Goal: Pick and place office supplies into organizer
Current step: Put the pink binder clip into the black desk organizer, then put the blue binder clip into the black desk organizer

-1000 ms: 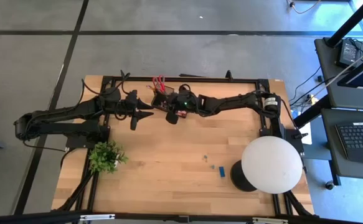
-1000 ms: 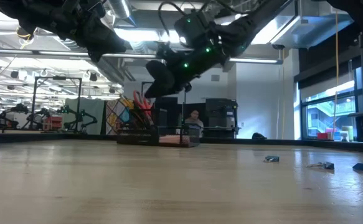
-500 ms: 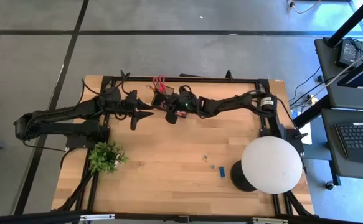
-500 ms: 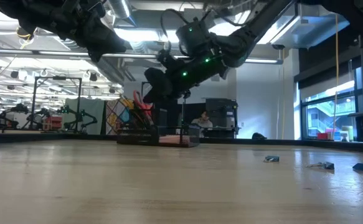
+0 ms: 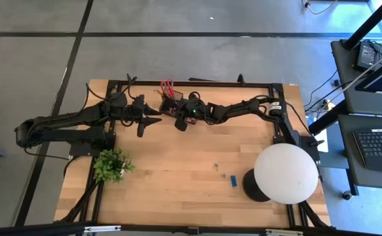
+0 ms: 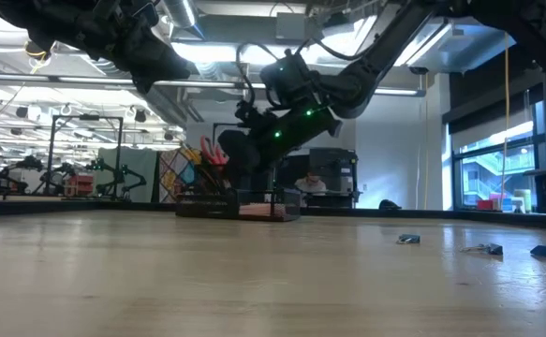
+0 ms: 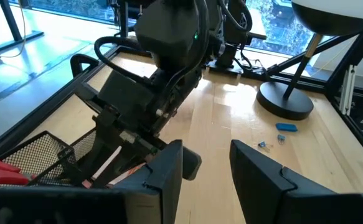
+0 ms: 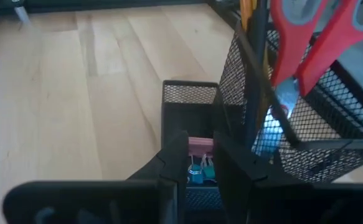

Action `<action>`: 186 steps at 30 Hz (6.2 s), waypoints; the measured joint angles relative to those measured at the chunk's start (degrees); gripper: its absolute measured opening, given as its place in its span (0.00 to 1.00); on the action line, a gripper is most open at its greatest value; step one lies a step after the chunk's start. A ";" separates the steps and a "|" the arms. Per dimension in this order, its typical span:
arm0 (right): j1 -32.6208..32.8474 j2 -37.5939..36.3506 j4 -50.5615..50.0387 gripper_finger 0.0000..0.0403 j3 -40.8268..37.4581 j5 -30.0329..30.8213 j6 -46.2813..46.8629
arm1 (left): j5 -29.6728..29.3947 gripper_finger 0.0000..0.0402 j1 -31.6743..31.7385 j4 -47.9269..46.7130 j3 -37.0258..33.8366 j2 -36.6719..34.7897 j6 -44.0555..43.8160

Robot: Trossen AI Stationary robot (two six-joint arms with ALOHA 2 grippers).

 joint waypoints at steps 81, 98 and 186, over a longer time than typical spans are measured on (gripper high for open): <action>19.43 -27.57 -64.16 0.34 0.03 -16.25 -14.74 | 0.02 0.32 0.00 -1.72 0.02 0.02 0.01; 25.62 -14.50 -71.33 0.34 0.02 -16.16 -21.44 | 0.00 0.32 0.00 -3.95 0.02 0.02 0.00; 2.01 2.79 -22.74 0.16 14.03 11.69 -1.72 | -0.02 0.32 0.00 -5.16 0.02 0.02 -0.02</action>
